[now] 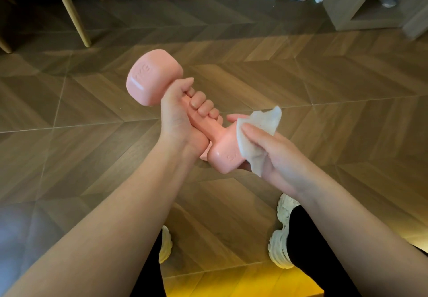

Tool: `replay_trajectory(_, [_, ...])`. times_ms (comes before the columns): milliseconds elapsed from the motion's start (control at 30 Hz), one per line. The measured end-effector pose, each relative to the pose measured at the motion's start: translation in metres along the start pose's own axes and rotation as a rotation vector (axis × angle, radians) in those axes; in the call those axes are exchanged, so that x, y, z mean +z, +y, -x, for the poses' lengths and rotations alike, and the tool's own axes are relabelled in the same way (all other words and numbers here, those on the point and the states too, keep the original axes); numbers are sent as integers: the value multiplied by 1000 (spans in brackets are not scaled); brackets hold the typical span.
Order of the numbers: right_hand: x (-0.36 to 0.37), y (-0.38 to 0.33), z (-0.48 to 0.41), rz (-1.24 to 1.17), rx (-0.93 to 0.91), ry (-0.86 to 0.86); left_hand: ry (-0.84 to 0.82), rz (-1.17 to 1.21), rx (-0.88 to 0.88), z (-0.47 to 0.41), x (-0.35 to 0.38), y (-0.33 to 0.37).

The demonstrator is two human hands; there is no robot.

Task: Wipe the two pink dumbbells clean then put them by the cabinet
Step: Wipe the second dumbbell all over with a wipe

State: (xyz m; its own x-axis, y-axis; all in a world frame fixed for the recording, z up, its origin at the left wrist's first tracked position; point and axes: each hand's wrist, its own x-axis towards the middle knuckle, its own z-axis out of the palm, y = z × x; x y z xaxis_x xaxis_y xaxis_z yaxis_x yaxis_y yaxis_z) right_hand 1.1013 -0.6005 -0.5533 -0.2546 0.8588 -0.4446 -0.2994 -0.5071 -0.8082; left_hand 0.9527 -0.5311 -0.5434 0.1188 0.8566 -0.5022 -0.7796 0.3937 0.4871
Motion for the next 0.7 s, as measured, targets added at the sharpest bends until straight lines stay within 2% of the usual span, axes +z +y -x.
replay_trajectory(67, [-6, -3, 3, -12, 20, -106, -5, 22, -5, 0, -1, 2])
replay_trajectory(133, [-6, -2, 2, 19, 37, -116, -18, 15, 6, 1, -2, 1])
replay_trajectory(267, [8, 6, -9, 65, 46, 65, -46, -46, 33, 2, 0, -2])
replay_trajectory(367, [8, 3, -14, -10, 105, 147, -57, -66, 39, 1, 1, -2])
replay_trajectory(533, [-6, -2, -6, -185, 129, -22, -56, 34, -5, -1, 0, 2])
replay_trajectory(633, [-7, 0, -6, -200, 258, -166, -75, 54, 11, -2, -1, 2])
replay_trajectory(700, [-3, 1, -8, -253, 296, -204, -86, 25, 36, -2, -1, 2])
